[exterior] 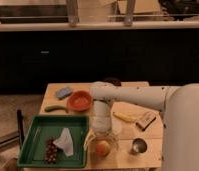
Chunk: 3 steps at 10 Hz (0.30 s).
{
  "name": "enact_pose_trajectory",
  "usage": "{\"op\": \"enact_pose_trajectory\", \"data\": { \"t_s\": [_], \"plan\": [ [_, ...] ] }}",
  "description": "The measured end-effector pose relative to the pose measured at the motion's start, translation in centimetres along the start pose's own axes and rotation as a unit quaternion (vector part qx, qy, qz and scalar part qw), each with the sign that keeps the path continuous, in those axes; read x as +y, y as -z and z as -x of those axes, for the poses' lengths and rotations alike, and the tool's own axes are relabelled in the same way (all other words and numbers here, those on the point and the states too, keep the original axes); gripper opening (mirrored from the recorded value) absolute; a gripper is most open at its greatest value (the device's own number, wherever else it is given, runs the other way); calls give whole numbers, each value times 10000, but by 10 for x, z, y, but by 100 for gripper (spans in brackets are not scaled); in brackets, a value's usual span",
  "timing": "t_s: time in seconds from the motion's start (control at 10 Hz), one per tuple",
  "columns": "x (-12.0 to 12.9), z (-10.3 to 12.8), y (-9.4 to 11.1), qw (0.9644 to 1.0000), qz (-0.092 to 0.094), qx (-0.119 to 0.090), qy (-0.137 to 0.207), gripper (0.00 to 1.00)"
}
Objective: Place apple in plastic cup
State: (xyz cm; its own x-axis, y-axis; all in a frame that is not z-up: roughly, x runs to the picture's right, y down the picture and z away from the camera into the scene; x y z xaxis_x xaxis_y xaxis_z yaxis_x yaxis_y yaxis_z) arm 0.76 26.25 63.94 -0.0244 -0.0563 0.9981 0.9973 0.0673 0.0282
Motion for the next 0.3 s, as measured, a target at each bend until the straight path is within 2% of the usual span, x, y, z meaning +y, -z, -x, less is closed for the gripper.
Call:
{"op": "enact_pose_trajectory", "data": {
  "t_s": [0.1, 0.3],
  "plan": [
    [1, -1, 2, 10000, -37, 64, -26, 80],
    [8, -8, 17, 9987, -238, 382, -224, 80]
  ]
}}
